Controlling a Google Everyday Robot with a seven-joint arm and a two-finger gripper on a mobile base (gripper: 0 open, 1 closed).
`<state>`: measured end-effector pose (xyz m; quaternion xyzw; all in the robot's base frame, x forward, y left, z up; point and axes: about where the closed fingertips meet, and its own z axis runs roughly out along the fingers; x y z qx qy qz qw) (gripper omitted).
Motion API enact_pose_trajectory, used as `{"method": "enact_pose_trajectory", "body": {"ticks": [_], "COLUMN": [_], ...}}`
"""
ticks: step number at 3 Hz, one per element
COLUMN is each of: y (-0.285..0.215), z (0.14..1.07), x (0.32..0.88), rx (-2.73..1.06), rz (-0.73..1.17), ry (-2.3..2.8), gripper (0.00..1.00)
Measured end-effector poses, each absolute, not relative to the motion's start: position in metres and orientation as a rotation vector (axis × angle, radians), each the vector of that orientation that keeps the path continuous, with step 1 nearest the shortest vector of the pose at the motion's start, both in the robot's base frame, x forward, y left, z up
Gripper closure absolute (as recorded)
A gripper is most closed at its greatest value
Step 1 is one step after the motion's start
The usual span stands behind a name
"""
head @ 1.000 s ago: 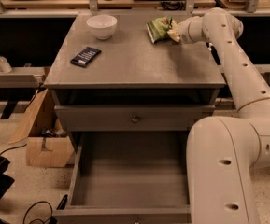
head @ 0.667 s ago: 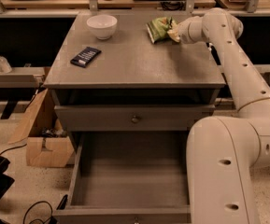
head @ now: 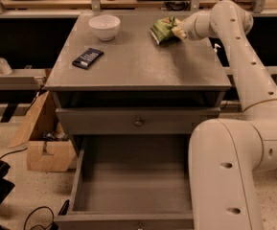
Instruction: Place green jalapeno chip bag into middle drawer
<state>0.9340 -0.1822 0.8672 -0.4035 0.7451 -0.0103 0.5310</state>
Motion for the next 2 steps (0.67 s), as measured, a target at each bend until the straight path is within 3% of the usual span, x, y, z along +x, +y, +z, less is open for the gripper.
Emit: {"method": "enact_pose_trajectory", "body": {"ticks": [2], "y": [-0.19], "z": [0.901], "x": [0.896], "rx": [-0.983], "rz": [0.033], "ry": [1.798], "gripper": [1.0]}}
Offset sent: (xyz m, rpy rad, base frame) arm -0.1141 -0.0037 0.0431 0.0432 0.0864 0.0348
